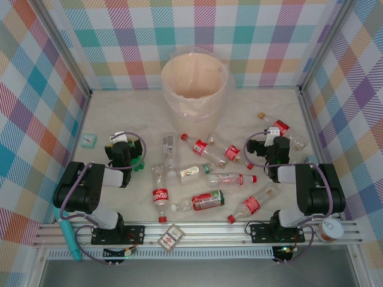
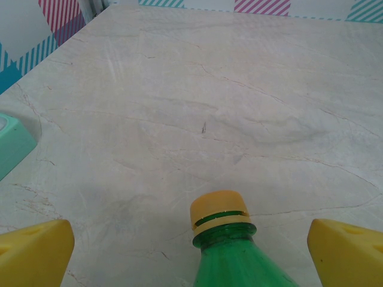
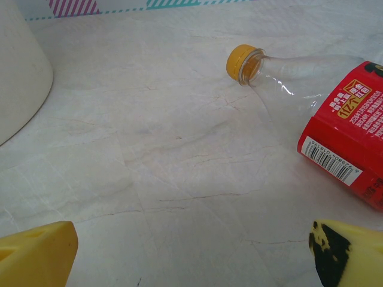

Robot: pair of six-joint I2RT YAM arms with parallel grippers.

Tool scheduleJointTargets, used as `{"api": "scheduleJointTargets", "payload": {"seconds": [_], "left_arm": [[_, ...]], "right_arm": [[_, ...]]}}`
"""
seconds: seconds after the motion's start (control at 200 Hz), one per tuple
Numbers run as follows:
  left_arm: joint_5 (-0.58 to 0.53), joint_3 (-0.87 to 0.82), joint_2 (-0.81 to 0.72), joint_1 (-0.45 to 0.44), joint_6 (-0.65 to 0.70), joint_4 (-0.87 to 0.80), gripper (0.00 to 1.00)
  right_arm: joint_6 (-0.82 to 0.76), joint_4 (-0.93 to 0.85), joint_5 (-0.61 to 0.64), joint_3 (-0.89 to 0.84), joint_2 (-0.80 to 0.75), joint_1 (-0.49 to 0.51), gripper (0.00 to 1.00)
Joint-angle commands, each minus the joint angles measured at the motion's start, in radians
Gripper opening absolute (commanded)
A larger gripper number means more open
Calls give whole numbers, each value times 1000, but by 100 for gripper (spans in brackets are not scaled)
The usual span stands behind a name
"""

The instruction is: Put the plastic bottles in the bin

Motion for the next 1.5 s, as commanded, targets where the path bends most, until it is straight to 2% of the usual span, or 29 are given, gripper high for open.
{"api": "scheduleJointTargets", "payload": {"seconds": [0.0, 0.38, 0.45, 0.49, 0.665, 0.815, 0.95, 1.135, 1.22, 1.25, 1.335, 1.495], "left_arm": [[-15, 17, 11, -10, -10, 39, 100], [-15, 15, 10, -9, -11, 42, 100], [37, 18, -29, -5, -1, -4, 100], [40, 19, -57, -7, 13, -12, 100], [-82, 109, -307, -9, -39, -350, 100], [-148, 305, -435, -8, -169, -788, 100], [-60, 464, -499, -8, -272, -1064, 99], [185, 614, -554, -9, -348, -1208, 96], [310, 667, -554, -11, -382, -1189, 94], [345, 681, -552, -11, -402, -1177, 94], [427, 711, -544, -17, -444, -1109, 93], [510, 809, -480, -47, -520, -1057, 89]], "right_arm": [[-8, 31, -20, 23, 13, -8, 99], [-7, 31, -24, 25, 13, -8, 99], [10, -12, 4, 38, -13, -11, 99], [20, -106, 15, 72, -49, -14, 99], [77, -614, 35, 278, -207, -14, 99], [270, -1195, 188, 496, -321, -15, 99], [446, -1568, 196, 553, -462, -13, 99], [591, -1901, 166, 502, -637, -12, 92], [652, -1917, 79, 422, -704, -13, 86], [677, -1921, 64, 408, -712, -7, 81], [702, -1914, 32, 417, -697, -6, 78], [741, -1853, -62, 330, -637, -5, 76]]}}
